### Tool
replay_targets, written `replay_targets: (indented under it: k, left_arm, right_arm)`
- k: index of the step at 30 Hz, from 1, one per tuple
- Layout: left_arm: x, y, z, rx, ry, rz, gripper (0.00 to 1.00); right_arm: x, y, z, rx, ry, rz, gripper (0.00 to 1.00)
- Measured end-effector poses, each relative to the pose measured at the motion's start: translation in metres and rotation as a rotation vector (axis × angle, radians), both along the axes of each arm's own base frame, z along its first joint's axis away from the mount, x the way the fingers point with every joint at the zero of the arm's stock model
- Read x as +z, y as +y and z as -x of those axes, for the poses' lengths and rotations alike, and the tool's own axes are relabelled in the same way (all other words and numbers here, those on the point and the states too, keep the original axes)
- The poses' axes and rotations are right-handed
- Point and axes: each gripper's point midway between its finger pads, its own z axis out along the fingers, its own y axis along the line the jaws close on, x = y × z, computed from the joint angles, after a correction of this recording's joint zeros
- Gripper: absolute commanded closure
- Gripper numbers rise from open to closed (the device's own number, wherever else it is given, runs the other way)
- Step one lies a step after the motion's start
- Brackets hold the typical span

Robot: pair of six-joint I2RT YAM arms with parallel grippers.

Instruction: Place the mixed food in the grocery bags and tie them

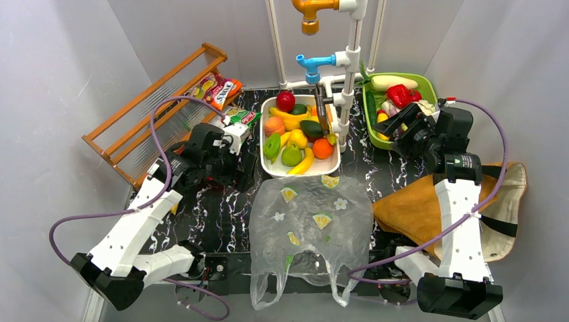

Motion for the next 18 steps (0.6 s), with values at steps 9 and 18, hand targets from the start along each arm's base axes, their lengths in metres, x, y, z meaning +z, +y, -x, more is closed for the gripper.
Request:
replay_targets:
  k: [9,18]
  left_arm:
    - [-0.001,0.0,0.011,-0.033,-0.04,-0.034,0.0]
    - [-0.002,-0.015,0.025,-0.121,-0.062,-0.059,0.0]
  right_arm:
    - [-0.009,0.003,0.009,0.005,0.074,-0.018,0.02]
    - [-0.002,0.024,0.026,0.078,0.088,-0.007,0.02]
